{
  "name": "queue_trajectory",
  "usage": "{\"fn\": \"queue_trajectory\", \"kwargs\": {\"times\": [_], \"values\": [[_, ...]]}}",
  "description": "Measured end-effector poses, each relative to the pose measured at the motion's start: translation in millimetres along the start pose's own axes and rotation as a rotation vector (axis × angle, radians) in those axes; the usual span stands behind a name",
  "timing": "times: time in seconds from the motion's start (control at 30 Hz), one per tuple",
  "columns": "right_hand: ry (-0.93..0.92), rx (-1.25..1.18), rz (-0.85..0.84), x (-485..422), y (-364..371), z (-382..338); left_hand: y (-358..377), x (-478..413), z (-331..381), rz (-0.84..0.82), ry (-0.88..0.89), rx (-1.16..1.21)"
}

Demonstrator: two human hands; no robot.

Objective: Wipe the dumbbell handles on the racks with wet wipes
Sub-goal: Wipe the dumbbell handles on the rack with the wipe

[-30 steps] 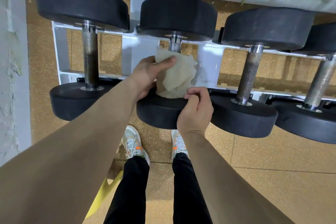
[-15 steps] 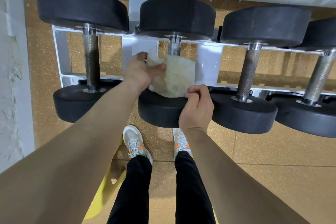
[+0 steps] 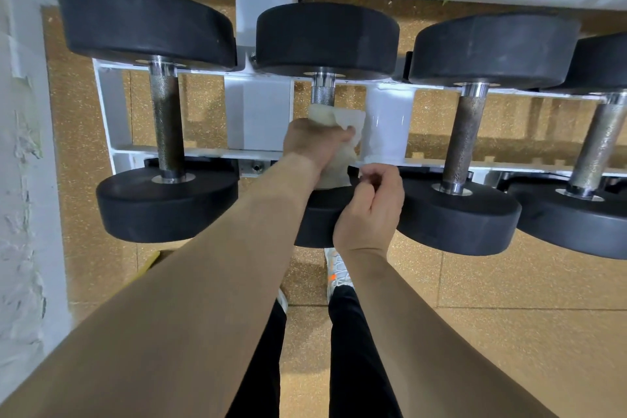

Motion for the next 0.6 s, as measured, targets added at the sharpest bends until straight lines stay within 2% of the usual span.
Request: {"fn": "queue_trajectory", "kwargs": {"times": [0.07, 0.2, 0.3, 0.47, 0.53, 0.6], "values": [[0.024, -0.012, 0.001, -1, 1, -1, -3, -6, -7, -0.112, 0.023, 0.130], [0.050, -0.009, -0.013, 0, 1, -1, -8, -9, -3, -0.471, -0.004, 0.310], [0.057, -0.009, -0.024, 0, 0, 1, -8, -14, 2, -0.561, -0.088, 0.395], [0.052, 0.018, -0.034, -1, 1, 3, -6, -13, 2, -0.454, -0.007, 0.484], [0.059, 0.024, -0.038, 0, 0, 3, -3, -9, 0, -0.294, 0.034, 0.323], [0.057, 0.030, -0.040, 0, 1, 2, 1, -7, -6, -0.058, 0.006, 0.023]]}}
Point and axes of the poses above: each hand's wrist, its own x-axis away from the middle knuckle, its own y-axis out of the palm, z = x × y, the point moved 4 cm from there along -x, towards the middle knuckle, and after that the axes turned 2 degrees about y, right-handed, at the moved point
